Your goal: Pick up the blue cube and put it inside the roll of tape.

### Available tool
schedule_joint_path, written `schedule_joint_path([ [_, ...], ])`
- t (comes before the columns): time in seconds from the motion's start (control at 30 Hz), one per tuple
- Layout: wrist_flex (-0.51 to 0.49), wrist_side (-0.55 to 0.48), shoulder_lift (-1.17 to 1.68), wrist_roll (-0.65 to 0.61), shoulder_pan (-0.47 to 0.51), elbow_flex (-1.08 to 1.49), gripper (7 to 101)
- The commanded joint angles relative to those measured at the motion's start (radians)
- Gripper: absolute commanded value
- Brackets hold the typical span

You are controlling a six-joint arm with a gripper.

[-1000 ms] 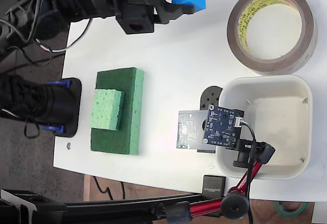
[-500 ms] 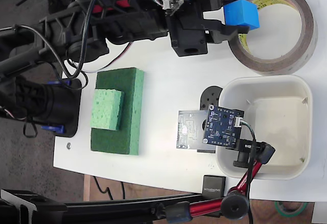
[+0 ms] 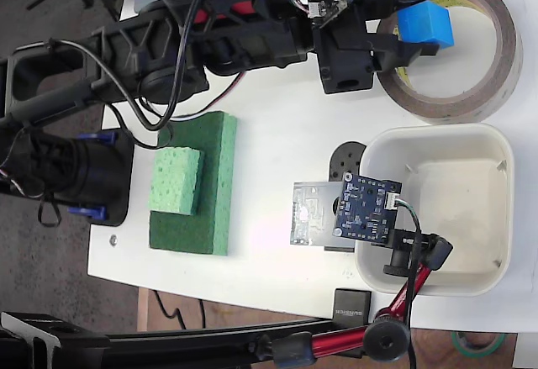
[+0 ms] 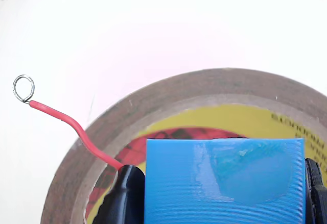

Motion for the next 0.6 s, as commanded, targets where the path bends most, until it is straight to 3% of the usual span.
schedule_joint_path([
  [0.03,0.0,-0.015,-0.003,0.0,0.002,-0.021,98.9],
  [0.2,0.008,-0.017,-0.003,-0.006,0.003,-0.028,100.0],
  [0.3,0.064,0.015,0.057,-0.021,-0.008,0.008,100.0],
  [0.43,0.11,0.091,0.345,-0.031,-0.026,0.278,100.0],
  [0.6,0.35,0.175,0.793,-0.026,-0.043,0.624,100.0],
])
